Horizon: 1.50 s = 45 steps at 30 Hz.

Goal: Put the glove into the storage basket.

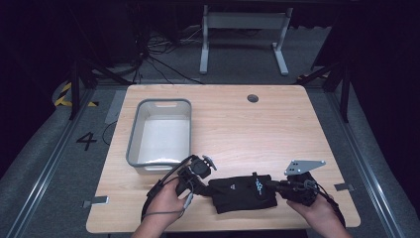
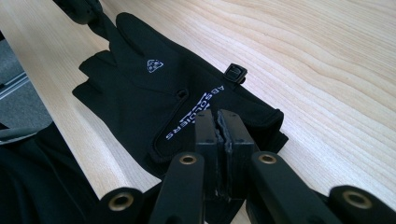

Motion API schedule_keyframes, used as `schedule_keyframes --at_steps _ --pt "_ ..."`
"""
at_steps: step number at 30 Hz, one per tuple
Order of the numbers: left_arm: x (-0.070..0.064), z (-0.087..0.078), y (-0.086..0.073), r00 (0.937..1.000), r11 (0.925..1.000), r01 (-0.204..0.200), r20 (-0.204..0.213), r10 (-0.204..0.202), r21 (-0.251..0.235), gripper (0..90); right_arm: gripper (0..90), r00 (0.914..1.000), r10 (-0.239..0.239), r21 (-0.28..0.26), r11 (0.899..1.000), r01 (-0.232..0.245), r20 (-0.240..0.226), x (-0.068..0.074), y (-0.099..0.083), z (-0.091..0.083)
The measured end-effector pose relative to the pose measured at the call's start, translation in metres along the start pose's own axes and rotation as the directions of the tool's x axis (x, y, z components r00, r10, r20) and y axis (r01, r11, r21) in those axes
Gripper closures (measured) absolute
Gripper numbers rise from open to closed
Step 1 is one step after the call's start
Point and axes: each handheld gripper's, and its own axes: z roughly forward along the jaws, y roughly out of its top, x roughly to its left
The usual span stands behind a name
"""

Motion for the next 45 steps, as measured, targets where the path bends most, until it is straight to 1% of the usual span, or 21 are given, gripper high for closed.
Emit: schedule_keyframes --at_steps 4,5,6,7,8,9,10,12,15,18,22,24,26,29,33,35,36,39,40,43,45 --pt "0.0 0.005 0.001 1.0 0.9999 -0.009 0.005 0.009 0.013 83.2 86.9 1.0 0.004 0.006 1.0 -0.004 0.001 0.0 -0.001 0.001" --pt "0.0 0.006 0.001 0.9999 0.9996 -0.011 0.005 0.011 0.027 82.6 86.8 1.0 0.005 0.008 1.0 -0.005 0.002 0.0 -0.001 0.001" --pt "0.001 0.009 0.001 0.9999 0.9992 -0.01 0.002 0.01 0.038 80.4 86.5 1.0 0.007 0.01 1.0 -0.007 0.0 0.0 -0.001 0.001" --pt "0.001 0.011 0.001 0.9999 0.9988 -0.006 -0.011 0.006 0.049 74.7 85.6 0.9999 0.011 0.018 1.0 -0.011 -0.002 0.0 -0.001 0.002" --pt "0.001 0.012 0.002 0.9995 0.9987 0.001 -0.032 0.001 0.05 67.2 81.9 0.9999 0.009 0.028 1.0 -0.009 -0.007 -0.001 -0.002 0.003" --pt "0.002 0.013 0.002 0.9991 0.9986 0.005 -0.042 -0.003 0.052 63.2 77.3 0.9999 0.011 0.028 1.0 -0.01 -0.005 0.0 -0.002 0.004" --pt "0.002 0.013 0.002 0.999 0.9986 0.009 -0.043 -0.007 0.052 61.7 76.1 0.9999 0.013 0.029 1.0 -0.013 -0.005 0.0 -0.002 0.005" --pt "0.003 0.011 0.002 0.9987 0.9991 0.009 -0.051 -0.007 0.042 61.5 75.0 1.0 0.008 0.024 1.0 -0.008 -0.006 0.0 -0.002 0.004" --pt "0.004 0.007 0.0 0.9977 0.9996 0.024 -0.064 -0.023 0.012 61.7 75.0 1.0 0.009 0.002 1.0 -0.009 0.002 -0.001 -0.001 -0.002" --pt "0.002 0.008 0.0 0.9984 0.9993 0.004 -0.056 -0.002 0.037 63.7 78.0 0.9997 0.022 -0.014 1.0 -0.021 0.013 -0.004 0.0 -0.008" --pt "0.0 0.015 0.003 0.9964 0.9982 -0.012 -0.084 0.017 0.059 63.2 83.1 0.9995 0.03 0.038 0.999 -0.031 0.008 -0.009 -0.006 -0.001" --pt "0.001 0.016 0.004 0.9959 0.9981 -0.01 -0.09 0.016 0.06 67.3 85.4 0.9995 0.032 0.074 0.997 -0.032 0.008 -0.01 -0.008 0.005" --pt "0.002 0.019 0.005 0.9939 0.9983 -0.008 -0.109 0.014 0.057 70.8 86.3 0.9998 0.022 0.104 0.994 -0.022 0.005 -0.011 -0.01 0.01" --pt "0.003 0.026 0.006 0.9894 0.9968 -0.007 -0.144 0.019 0.08 73.2 87.7 0.9998 0.007 0.147 0.989 -0.01 0.017 -0.01 -0.012 0.017" --pt "0.004 0.03 0.007 0.9888 0.9963 -0.011 -0.147 0.024 0.086 73.9 87.8 0.9996 0.0 0.22 0.975 -0.006 0.029 -0.011 -0.016 0.026" --pt "0.004 0.026 0.006 0.988 0.9982 -0.006 -0.154 0.015 0.06 73.5 87.3 0.9996 0.004 0.242 0.97 -0.011 0.026 -0.011 -0.017 0.029" --pt "0.004 0.023 0.006 0.9883 0.9986 -0.004 -0.152 0.012 0.052 73.3 87.1 0.9997 0.0 0.239 0.971 -0.007 0.026 -0.011 -0.016 0.028" --pt "0.004 0.013 0.006 0.9896 1.0 0.005 -0.144 -0.005 -0.002 70.8 86.3 0.9996 0.007 0.221 0.975 -0.013 0.026 -0.012 -0.014 0.024" --pt "0.003 0.01 0.006 0.9909 0.9997 0.008 -0.134 -0.011 -0.021 70.6 86.2 0.9997 0.007 0.208 0.978 -0.012 0.024 -0.013 -0.014 0.022" --pt "-0.003 0.001 0.011 0.9957 0.9973 -0.009 -0.093 0.002 -0.073 65.9 83.5 0.999 0.025 0.168 0.985 -0.031 0.036 -0.02 -0.013 0.016" --pt "-0.007 -0.004 0.015 0.9977 0.9943 -0.037 -0.061 0.031 -0.1 64.0 82.6 0.9982 0.045 0.145 0.988 -0.051 0.041 -0.025 -0.013 0.012"
